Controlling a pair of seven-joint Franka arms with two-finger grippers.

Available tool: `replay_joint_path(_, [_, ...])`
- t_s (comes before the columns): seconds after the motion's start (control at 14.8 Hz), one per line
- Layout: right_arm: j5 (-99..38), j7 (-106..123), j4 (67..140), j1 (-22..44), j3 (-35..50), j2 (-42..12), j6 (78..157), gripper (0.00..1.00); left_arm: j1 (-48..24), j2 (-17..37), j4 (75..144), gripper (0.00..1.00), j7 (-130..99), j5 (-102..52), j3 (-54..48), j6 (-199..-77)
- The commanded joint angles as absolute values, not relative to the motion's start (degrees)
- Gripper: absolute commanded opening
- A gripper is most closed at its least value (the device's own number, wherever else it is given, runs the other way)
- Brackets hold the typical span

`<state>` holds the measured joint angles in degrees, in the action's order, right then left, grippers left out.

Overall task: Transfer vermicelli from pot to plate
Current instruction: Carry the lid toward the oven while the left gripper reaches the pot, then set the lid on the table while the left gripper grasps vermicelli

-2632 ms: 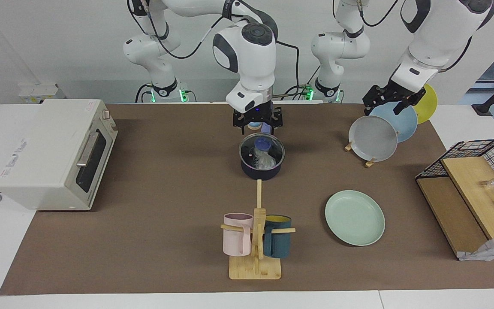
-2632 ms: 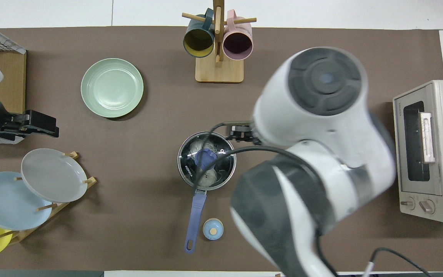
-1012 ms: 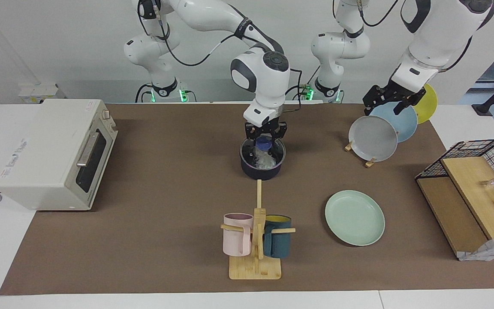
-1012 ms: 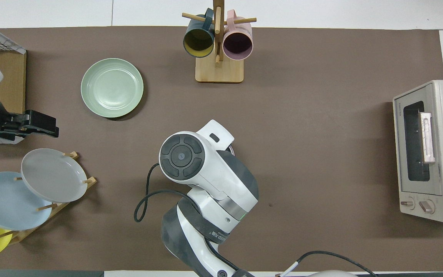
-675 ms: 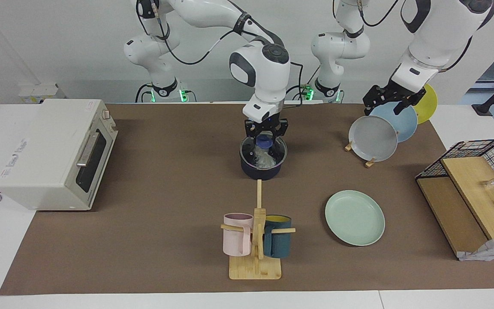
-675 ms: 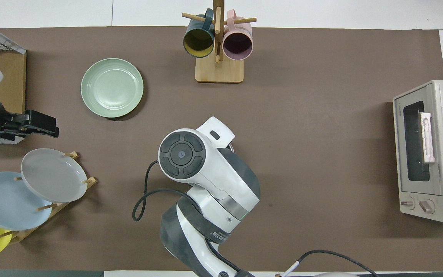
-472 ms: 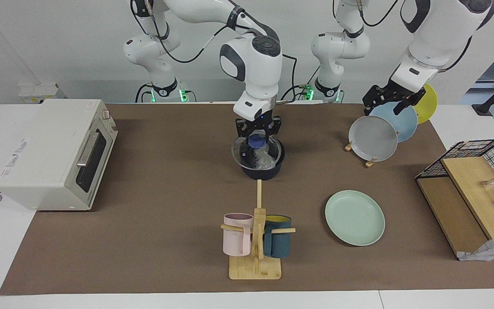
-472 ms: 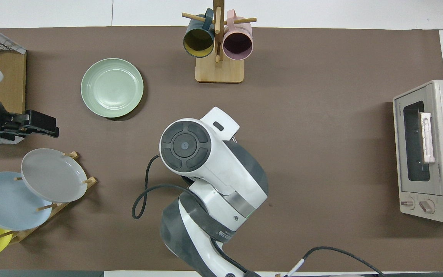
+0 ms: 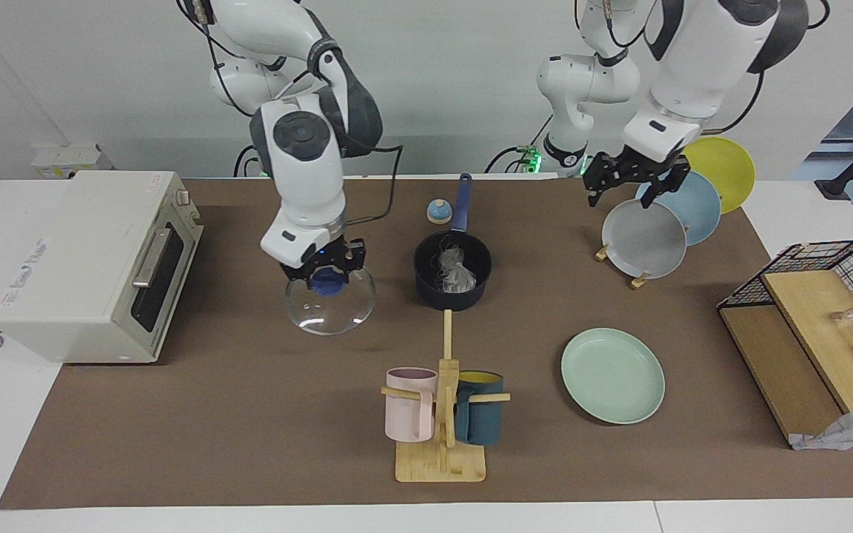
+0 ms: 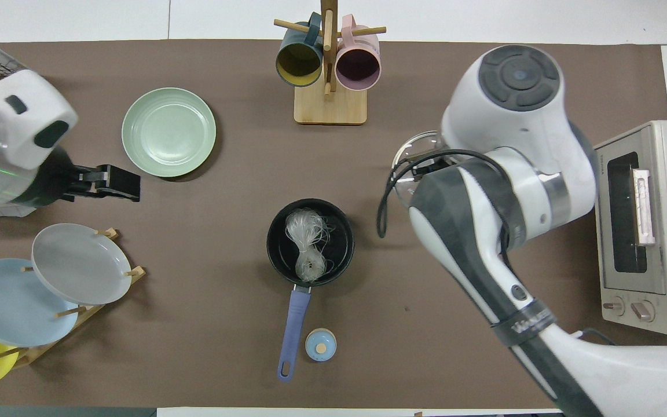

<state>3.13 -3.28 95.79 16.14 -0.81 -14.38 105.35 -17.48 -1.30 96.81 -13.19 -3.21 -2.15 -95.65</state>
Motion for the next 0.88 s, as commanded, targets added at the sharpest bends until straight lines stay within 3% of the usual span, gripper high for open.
replay_joint_path(0.0, [2.4, 2.0, 105.7, 11.8, 0.1, -9.2, 109.7, 0.48, -24.2, 1.4, 100.4, 1.00, -17.8, -4.5, -1.5, -102.5])
replay_joint_path(0.34, [2.4, 8.2, 122.3, 6.4, 0.1, -5.0, 130.1, 0.48, -35.9, 9.3, 104.9, 1.00, -27.8, -4.5, -1.5, -115.5])
replay_joint_path(0.61, [2.3, 7.8, 127.3, 5.6, 0.1, -4.0, 133.1, 0.50, -39.1, 11.8, 110.1, 1.00, -30.6, -4.4, -1.5, -122.8])
replay_joint_path(0.74, [2.3, 7.8, 128.1, 5.5, 0.1, -3.9, 133.1, 0.62, -39.4, 13.0, 112.1, 1.00, -31.2, -4.5, -1.5, -126.8])
replay_joint_path(0.81, [2.3, 7.8, 128.1, 5.6, 0.1, -3.9, 133.1, 0.81, -39.5, 14.1, 112.1, 1.00, -31.1, -4.4, -1.5, -127.7])
